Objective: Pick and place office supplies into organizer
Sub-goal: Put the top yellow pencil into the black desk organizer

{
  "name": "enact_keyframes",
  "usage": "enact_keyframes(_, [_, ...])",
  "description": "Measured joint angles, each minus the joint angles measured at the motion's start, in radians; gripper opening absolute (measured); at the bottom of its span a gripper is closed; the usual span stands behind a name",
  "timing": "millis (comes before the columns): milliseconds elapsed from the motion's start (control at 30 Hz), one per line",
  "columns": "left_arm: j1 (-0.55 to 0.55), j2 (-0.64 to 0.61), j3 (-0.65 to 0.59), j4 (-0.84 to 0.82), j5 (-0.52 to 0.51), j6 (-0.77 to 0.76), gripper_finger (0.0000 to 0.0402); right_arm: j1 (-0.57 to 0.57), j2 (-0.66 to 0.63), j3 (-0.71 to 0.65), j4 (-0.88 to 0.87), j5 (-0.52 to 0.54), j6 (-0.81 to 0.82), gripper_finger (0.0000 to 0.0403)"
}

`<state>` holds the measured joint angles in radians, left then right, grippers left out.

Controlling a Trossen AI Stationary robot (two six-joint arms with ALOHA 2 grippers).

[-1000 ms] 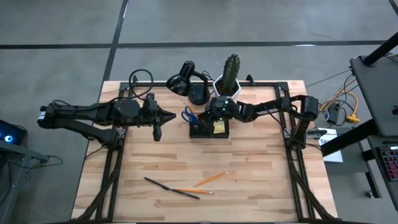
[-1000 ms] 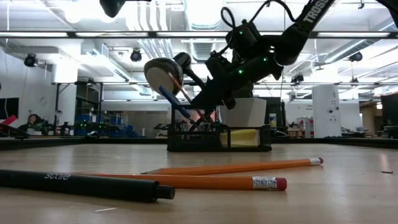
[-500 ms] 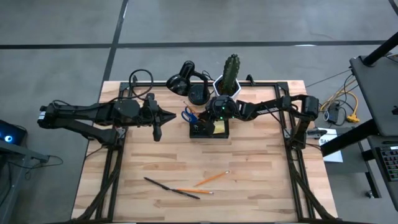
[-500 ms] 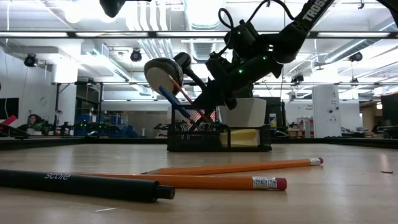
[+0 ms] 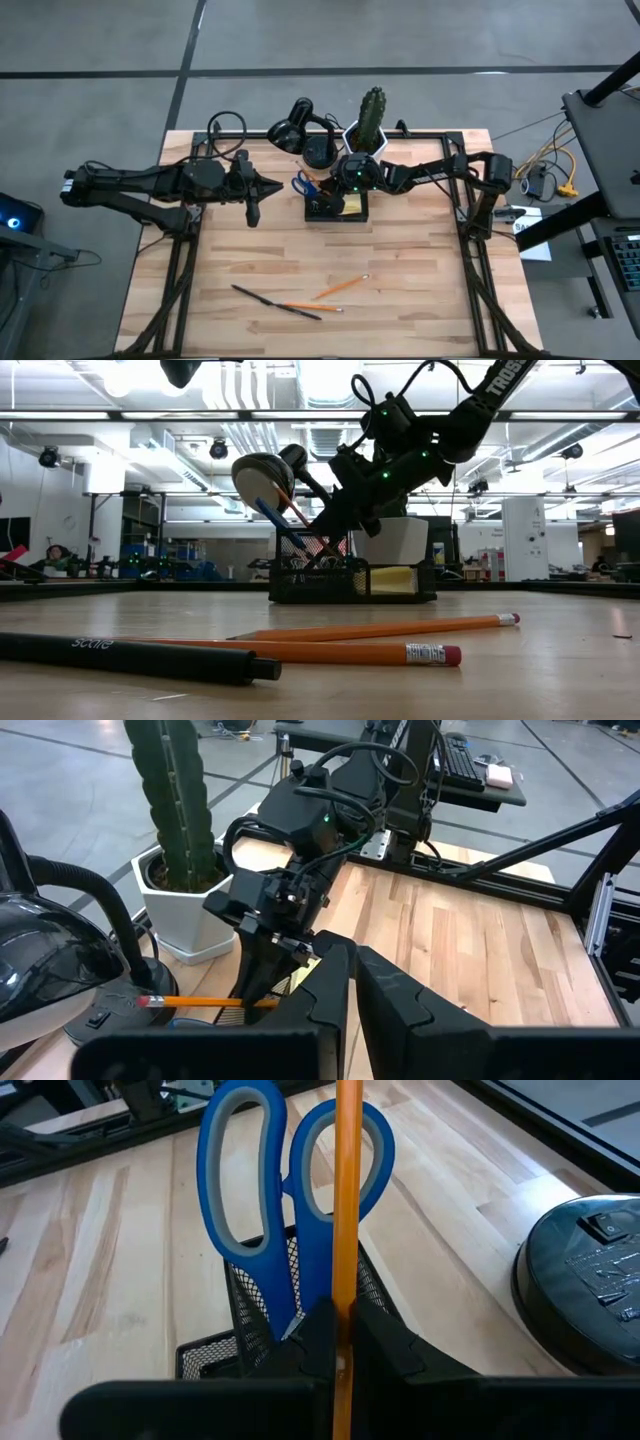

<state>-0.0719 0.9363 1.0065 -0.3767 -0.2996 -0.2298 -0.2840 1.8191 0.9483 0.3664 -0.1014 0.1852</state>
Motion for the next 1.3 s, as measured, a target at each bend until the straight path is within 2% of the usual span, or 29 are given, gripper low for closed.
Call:
enact_keyframes(967, [0.0,0.0,0.0,0.0,0.0,0.001,0.0008,0.008,0.0,-0.004,0.005,-0.004,-0.012,0.0015])
enact_keyframes(1300, [0.0,0.0,0.0,0.0,0.0,0.001,0.0008,0.013,0.0,-0.004,0.006,-0.004,-0.01,0.0072])
